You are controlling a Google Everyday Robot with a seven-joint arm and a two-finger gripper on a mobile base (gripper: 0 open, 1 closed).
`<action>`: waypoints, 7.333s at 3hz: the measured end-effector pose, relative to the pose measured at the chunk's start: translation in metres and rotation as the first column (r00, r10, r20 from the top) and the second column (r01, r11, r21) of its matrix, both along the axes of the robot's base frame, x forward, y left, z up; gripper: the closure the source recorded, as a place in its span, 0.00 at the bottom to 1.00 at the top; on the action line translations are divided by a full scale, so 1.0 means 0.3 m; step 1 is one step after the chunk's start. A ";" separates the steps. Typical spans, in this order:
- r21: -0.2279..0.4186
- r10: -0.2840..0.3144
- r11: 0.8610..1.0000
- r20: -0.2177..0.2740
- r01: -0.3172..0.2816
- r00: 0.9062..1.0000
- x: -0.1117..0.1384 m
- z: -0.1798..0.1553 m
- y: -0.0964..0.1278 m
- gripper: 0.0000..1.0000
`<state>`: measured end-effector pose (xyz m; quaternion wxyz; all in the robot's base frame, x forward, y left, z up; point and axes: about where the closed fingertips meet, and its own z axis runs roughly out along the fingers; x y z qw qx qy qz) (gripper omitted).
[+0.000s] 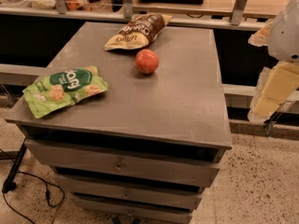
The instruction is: Move apple near brown chip bag
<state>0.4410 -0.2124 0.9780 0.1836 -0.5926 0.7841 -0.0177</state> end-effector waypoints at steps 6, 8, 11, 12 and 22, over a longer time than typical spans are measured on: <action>0.329 -0.155 0.939 0.159 0.095 0.975 0.264 -0.075 0.247 0.00; 0.389 -0.148 0.915 0.074 0.108 0.986 0.451 -0.213 0.451 0.00; 0.520 -0.158 0.851 0.126 0.070 0.979 0.711 -0.279 0.643 0.00; 0.537 -0.172 0.841 0.152 0.065 0.973 0.792 -0.298 0.644 0.00; 0.485 -0.114 0.875 0.172 0.016 0.978 0.731 -0.282 0.520 0.15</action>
Offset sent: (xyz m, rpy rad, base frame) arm 0.0553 0.0544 -0.0144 0.4011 -0.1158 -0.0553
